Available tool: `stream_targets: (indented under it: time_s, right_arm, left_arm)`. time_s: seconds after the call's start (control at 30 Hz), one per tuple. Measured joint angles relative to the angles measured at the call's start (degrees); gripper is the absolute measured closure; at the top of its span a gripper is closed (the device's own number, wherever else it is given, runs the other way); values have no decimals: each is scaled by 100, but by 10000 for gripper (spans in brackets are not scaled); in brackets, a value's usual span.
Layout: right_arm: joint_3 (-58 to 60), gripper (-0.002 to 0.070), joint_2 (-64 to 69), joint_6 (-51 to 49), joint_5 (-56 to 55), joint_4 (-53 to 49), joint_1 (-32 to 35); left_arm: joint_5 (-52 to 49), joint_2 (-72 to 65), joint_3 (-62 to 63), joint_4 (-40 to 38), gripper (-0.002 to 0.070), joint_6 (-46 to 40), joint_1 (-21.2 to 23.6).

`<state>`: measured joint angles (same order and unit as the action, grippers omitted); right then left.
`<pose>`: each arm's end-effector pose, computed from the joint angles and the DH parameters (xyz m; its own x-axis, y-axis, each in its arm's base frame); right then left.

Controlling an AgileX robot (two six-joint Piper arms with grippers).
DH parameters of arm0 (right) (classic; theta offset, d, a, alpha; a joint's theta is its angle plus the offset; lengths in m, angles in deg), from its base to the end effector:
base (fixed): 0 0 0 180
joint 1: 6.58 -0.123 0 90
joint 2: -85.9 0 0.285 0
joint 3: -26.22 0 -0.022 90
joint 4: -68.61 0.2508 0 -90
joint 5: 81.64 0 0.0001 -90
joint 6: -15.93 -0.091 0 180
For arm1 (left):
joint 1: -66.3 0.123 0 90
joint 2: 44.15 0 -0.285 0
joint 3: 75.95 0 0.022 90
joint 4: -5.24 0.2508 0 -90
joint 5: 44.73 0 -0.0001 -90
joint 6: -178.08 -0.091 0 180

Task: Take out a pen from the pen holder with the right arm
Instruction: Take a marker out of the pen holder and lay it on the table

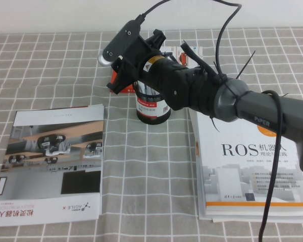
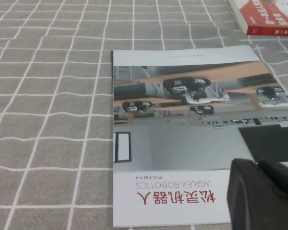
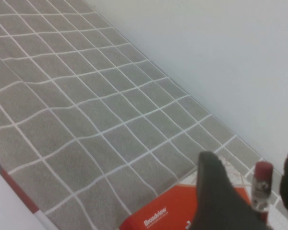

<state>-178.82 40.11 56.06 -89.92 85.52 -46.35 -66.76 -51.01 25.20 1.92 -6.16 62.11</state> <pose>0.4113 0.3374 0.2479 0.1036 -0.4297 -0.8970 -0.6171 0.6795 -0.3968 0.0518 -0.0058 0.1700 -0.3014 0.0424 -0.9526 0.0998 0.9949 0.0127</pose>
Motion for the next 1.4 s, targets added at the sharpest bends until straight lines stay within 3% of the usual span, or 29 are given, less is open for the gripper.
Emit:
stream_targets:
  time_s: [0.3, 0.53, 0.77, 1.4]
  right_arm:
    - [0, 451, 0, 4, -10, 25, 0]
    - [0, 529, 1, 13, -38, 25, 0]
    - [0, 659, 1, 26, -48, 25, 0]
    - [-9, 670, -448, 39, -60, 93, -10]
  left_arm:
    - [0, 0, 0, 0, 678, 0, 0]
    - [0, 0, 0, 0, 678, 0, 0]
    - [0, 0, 0, 0, 678, 0, 0]
    - [0, 0, 0, 0, 678, 0, 0]
